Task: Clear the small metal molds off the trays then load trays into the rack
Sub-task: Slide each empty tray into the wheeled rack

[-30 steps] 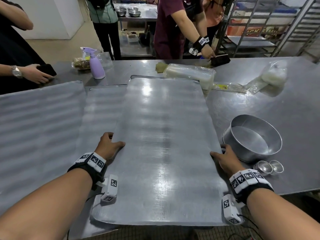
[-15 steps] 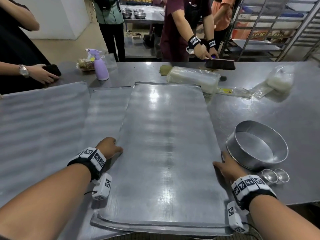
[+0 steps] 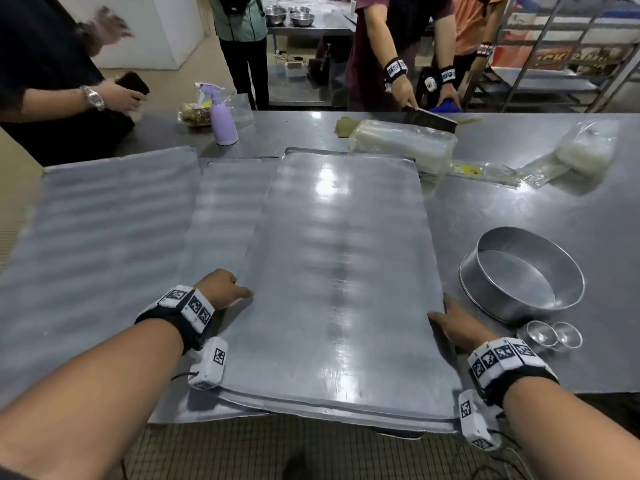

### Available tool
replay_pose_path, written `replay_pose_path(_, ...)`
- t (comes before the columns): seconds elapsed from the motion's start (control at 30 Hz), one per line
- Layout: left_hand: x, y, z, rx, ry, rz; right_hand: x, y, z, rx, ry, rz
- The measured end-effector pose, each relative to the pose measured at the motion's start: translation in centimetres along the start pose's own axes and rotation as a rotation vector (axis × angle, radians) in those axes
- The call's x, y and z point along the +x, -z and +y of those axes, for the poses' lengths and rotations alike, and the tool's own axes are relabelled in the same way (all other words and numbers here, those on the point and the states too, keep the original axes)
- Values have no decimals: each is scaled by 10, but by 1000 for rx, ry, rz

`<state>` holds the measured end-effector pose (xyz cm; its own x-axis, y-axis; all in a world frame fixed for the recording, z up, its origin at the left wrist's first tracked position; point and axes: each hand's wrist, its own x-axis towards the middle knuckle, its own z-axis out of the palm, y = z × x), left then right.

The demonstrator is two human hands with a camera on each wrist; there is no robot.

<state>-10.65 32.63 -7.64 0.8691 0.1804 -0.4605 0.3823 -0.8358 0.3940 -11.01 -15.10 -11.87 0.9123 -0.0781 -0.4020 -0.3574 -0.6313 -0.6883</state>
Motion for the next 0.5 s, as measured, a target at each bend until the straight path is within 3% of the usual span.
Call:
replay_pose_path(0.17,-41,-8,-6,66,80,-17,-17,7,13,-144,-62,-142)
replay_pose_path(0.3,-77,-22,0,34,75,-13,-33,18,0,-163,27,8)
replay_pose_path(0.37,-94,-36,8,10,32,50,-43,22,-6,-110,46,-7)
replay_pose_path(0.5,-143,-62,37,35,-193,164,-80,20,-16,-372,175,-14)
